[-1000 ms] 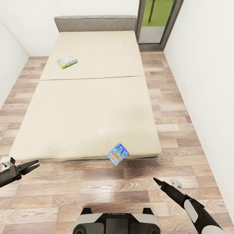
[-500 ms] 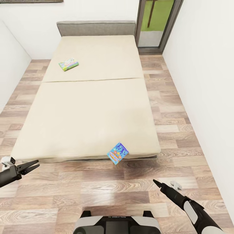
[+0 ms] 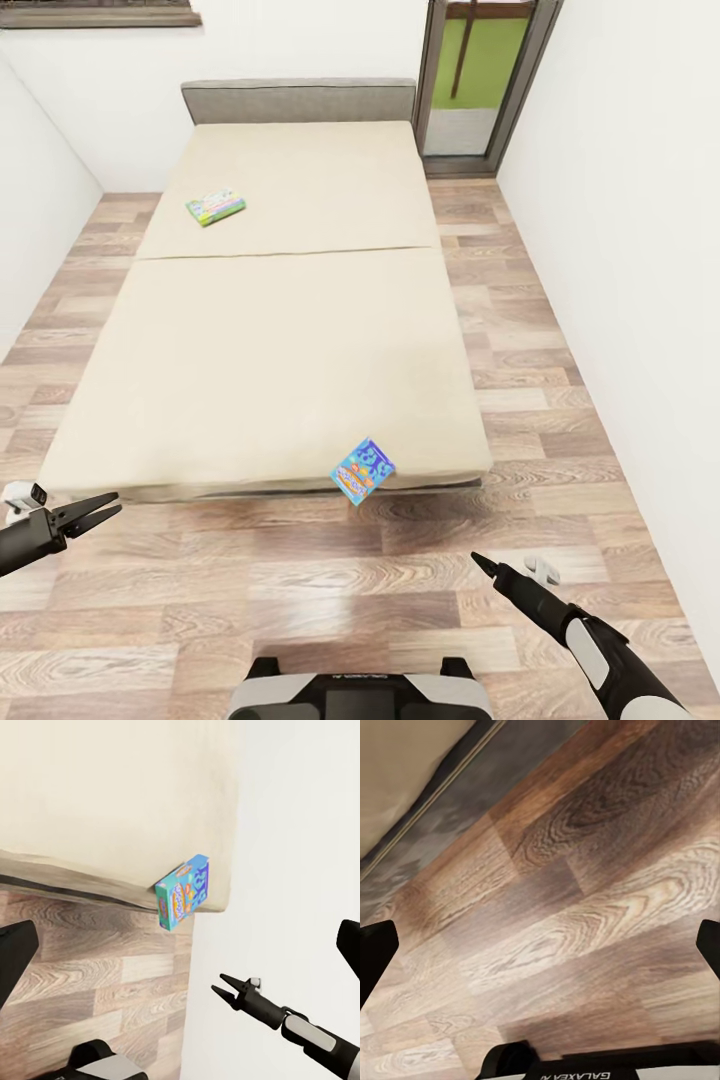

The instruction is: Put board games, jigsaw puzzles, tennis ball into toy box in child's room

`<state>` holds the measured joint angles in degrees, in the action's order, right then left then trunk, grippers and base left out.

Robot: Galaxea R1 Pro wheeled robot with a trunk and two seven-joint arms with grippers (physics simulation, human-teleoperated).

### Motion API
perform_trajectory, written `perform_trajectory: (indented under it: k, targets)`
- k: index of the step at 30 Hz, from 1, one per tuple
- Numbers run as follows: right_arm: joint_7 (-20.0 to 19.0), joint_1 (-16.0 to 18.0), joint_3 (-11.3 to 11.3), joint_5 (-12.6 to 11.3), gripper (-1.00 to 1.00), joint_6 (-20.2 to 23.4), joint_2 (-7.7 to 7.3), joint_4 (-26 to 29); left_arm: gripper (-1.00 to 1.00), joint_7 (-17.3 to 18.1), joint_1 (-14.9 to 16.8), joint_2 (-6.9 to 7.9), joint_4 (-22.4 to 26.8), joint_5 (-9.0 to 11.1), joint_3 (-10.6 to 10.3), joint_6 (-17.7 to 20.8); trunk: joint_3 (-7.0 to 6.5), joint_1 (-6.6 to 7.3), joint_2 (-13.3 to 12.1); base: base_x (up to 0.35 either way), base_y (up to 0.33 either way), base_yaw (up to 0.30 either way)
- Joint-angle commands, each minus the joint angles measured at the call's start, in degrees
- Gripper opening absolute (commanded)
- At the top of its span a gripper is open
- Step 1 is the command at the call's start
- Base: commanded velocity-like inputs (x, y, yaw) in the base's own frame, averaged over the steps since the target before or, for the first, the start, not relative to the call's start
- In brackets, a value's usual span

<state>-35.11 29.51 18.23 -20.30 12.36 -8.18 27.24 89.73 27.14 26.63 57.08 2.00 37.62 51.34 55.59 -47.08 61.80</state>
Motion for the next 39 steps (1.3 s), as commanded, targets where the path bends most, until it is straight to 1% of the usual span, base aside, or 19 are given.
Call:
perform_trajectory:
  k: [1,18,39]
  targets:
    - [-0.2,0.0,0.2,-0.5,1.0,0.6,0.01,0.0,1.0,0.3,0.0,0.0,0.0,-0.1,0.0,0.6,-0.07,-0.01,0.0,-0.004,0.0,0.0]
    - [-0.2,0.0,0.1,-0.4,1.0,0.5,0.06,0.0,1.0,0.3,0.0,0.0,0.0,-0.1,0.0,0.6,-1.69,-0.01,0.0,-0.04,0.0,0.0]
    - [-0.1,0.0,0.1,-0.4,1.0,0.5,0.09,0.0,1.0,0.3,0.0,0.0,0.0,-0.1,0.0,0.6,-3.7,-0.01,0.0,-0.003,0.0,0.0]
